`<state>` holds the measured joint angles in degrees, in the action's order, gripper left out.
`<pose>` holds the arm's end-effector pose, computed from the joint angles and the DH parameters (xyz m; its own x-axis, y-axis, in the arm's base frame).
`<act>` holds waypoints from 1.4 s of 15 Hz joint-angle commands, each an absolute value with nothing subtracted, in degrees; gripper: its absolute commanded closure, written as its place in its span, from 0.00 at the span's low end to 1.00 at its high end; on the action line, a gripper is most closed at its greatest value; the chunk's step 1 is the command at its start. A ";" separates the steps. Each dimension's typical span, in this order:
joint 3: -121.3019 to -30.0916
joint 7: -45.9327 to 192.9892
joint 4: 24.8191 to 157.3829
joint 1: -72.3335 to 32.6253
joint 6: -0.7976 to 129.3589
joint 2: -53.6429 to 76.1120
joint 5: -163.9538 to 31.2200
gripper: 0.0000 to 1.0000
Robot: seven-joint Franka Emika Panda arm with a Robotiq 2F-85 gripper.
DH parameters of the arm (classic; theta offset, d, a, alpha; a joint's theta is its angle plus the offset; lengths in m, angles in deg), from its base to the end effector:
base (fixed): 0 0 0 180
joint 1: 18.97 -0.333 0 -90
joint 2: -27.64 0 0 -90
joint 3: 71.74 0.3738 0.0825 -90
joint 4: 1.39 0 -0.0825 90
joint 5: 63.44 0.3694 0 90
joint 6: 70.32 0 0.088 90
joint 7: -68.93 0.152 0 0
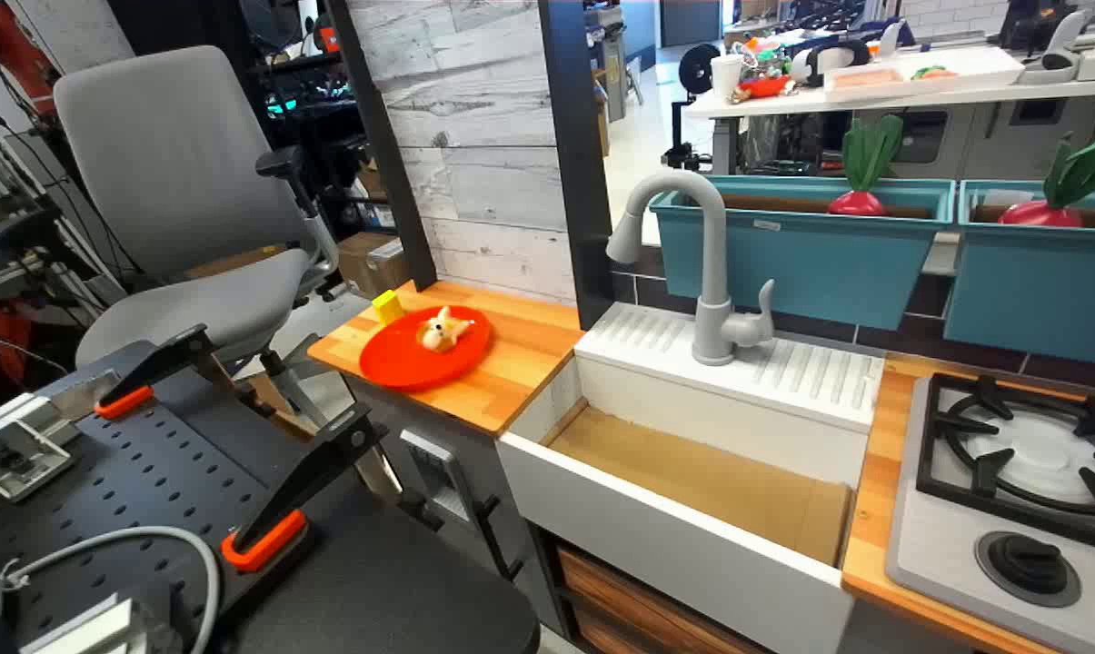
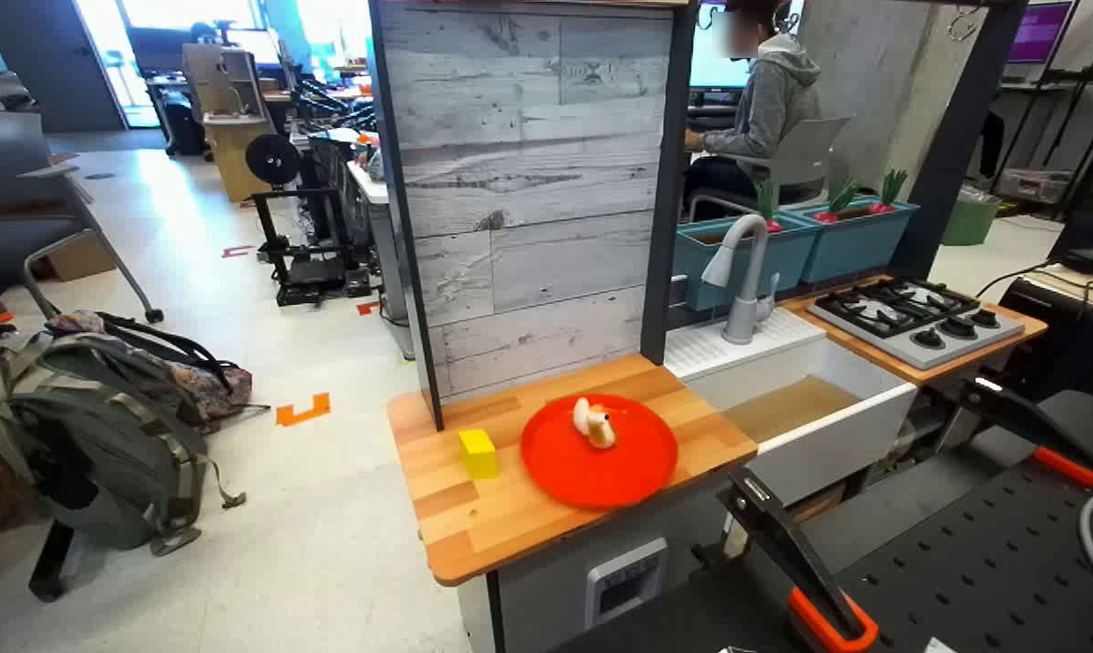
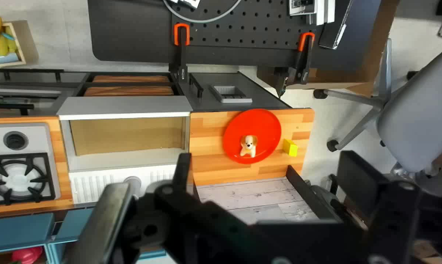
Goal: Move the tap nozzle to the right
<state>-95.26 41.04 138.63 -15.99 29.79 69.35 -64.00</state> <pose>0.2530 -0.1555 0.5262 0.9878 0.1099 0.1106 0.1332 -0.9637 -0.2314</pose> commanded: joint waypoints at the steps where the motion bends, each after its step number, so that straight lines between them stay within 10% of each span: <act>1: -94.36 40.37 138.48 -14.80 29.70 68.96 -63.30 0.00; 21: -94.84 43.60 137.29 -16.05 38.75 60.27 -58.61 0.00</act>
<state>-95.22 42.32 138.67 -15.99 33.29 66.71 -62.11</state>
